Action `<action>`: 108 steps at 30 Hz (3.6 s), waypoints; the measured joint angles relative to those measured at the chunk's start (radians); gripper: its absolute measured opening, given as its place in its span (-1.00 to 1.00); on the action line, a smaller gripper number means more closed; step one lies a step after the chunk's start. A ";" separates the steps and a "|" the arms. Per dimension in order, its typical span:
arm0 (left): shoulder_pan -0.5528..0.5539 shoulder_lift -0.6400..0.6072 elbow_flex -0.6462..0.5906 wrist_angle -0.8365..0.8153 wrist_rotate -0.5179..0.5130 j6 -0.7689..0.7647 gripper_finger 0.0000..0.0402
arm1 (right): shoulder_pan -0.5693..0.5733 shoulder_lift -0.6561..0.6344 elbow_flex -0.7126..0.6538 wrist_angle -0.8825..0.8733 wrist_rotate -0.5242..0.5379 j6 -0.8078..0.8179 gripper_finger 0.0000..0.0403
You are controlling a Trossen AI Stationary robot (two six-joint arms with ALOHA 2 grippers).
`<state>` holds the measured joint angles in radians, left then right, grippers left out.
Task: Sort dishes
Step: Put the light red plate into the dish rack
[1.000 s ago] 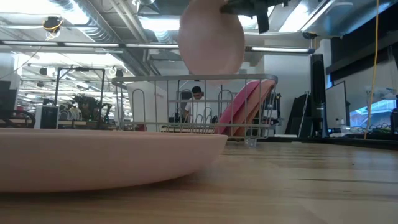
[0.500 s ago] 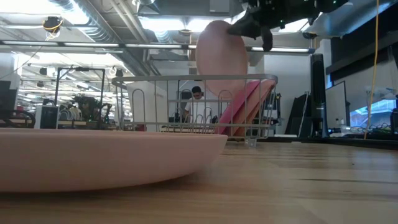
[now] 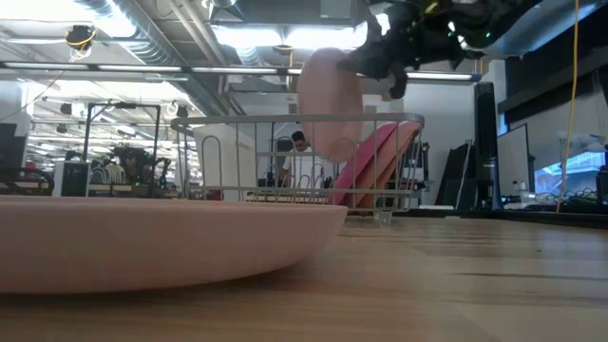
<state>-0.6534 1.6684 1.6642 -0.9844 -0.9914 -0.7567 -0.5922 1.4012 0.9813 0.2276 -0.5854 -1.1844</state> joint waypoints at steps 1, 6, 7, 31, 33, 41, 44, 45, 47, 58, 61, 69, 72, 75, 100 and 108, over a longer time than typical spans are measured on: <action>0.004 0.000 0.000 -0.001 0.000 0.000 -0.70 | 0.000 0.016 0.000 0.030 -0.001 0.000 -0.94; 0.019 0.000 0.000 -0.002 0.000 0.003 -0.70 | 0.002 0.072 0.000 0.117 -0.002 0.000 -0.94; 0.022 0.000 0.000 -0.003 0.000 0.004 -0.70 | 0.002 0.077 0.000 0.113 -0.002 0.000 -0.94; 0.028 0.000 0.000 -0.037 0.000 -0.017 -0.70 | -0.018 0.084 0.000 0.042 -0.103 -0.107 -0.94; 0.029 0.000 0.000 -0.037 0.000 -0.029 -0.70 | -0.042 0.084 0.000 0.038 -0.138 -0.130 -0.94; 0.042 0.000 0.000 -0.037 0.000 -0.033 -0.70 | -0.144 0.084 -0.001 0.026 -0.361 -0.122 -0.94; 0.056 0.000 0.000 -0.036 0.000 -0.033 -0.70 | -0.157 0.084 -0.001 0.041 -0.404 -0.121 -0.94; 0.061 0.000 0.000 -0.036 0.000 -0.033 -0.70 | -0.157 0.084 -0.001 0.056 -0.416 -0.120 -0.94; 0.071 0.000 0.000 -0.036 0.000 -0.033 -0.70 | -0.155 0.084 -0.001 0.092 -0.436 -0.119 -0.94; 0.099 0.000 0.000 -0.033 0.000 -0.030 -0.70 | -0.154 0.098 -0.001 0.122 -0.474 -0.127 -0.94; 0.099 0.000 -0.001 -0.032 0.000 -0.030 -0.70 | -0.154 0.126 -0.001 0.145 -0.504 -0.128 -0.94; 0.099 0.000 0.000 -0.029 0.000 -0.029 -0.70 | -0.154 0.188 -0.001 0.292 -0.506 -0.051 -0.94; 0.098 0.000 -0.001 -0.029 0.000 -0.029 -0.70 | -0.154 0.192 -0.001 0.290 -0.503 -0.042 -0.94; 0.098 0.000 -0.001 -0.029 0.000 -0.029 -0.70 | -0.154 0.192 -0.001 0.261 -0.488 -0.041 -0.94; 0.326 0.009 -0.049 -0.004 -0.073 0.008 -0.70 | -0.155 0.192 0.000 0.216 -0.428 -0.079 -0.94; 0.506 0.009 -0.138 0.108 -0.036 0.154 -0.70 | -0.155 0.192 0.000 0.213 -0.428 -0.077 -0.94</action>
<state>-0.1474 1.6775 1.5264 -0.8761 -1.0274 -0.6029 -0.7471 1.5936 0.9813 0.4404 -1.0134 -1.2617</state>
